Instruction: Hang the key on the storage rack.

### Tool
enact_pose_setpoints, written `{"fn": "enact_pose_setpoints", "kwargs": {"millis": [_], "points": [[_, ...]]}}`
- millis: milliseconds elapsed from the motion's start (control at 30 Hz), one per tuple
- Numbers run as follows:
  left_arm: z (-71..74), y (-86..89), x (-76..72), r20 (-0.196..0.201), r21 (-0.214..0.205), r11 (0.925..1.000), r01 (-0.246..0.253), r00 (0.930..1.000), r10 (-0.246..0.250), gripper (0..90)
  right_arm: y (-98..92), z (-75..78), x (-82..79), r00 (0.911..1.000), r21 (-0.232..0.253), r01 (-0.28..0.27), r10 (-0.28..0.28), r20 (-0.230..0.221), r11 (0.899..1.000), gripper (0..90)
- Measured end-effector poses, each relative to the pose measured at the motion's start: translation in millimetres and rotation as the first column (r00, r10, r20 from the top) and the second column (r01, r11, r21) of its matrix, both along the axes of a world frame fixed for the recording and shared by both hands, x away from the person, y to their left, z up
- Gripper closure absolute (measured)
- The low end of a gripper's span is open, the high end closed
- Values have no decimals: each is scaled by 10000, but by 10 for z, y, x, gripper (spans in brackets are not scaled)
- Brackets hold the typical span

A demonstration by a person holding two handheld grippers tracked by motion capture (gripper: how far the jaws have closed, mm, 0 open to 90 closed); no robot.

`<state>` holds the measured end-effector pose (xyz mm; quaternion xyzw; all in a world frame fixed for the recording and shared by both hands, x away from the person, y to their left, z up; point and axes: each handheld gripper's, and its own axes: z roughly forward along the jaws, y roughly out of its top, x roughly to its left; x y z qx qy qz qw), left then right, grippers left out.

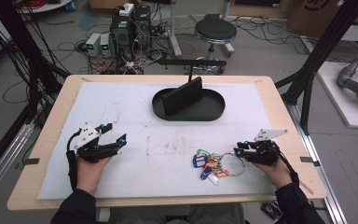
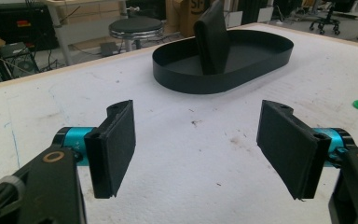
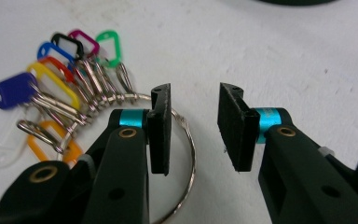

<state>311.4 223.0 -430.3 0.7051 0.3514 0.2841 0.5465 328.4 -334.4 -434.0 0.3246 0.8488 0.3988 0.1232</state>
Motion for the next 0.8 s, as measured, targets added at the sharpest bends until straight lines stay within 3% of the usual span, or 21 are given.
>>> {"fn": "enact_pose_setpoints", "kwargs": {"millis": [133, 467, 800], "points": [[-5, 11, -9, -19, 42, 10000, -8, 10000, 8, 282, -2, -70, 40, 9993, -319, -170, 159, -334, 9993, 677], [-26, -6, -22, -96, 74, 10000, 39, 9999, -39, 282, 143, -138, 90, 9960, -816, -849, 824, -343, 9930, 681], [-33, 18, -50, -112, 139, 9999, -43, 9999, 44, 282, 166, -135, 92, 9933, -1288, -1155, 1159, -49, 9849, 838]]}}
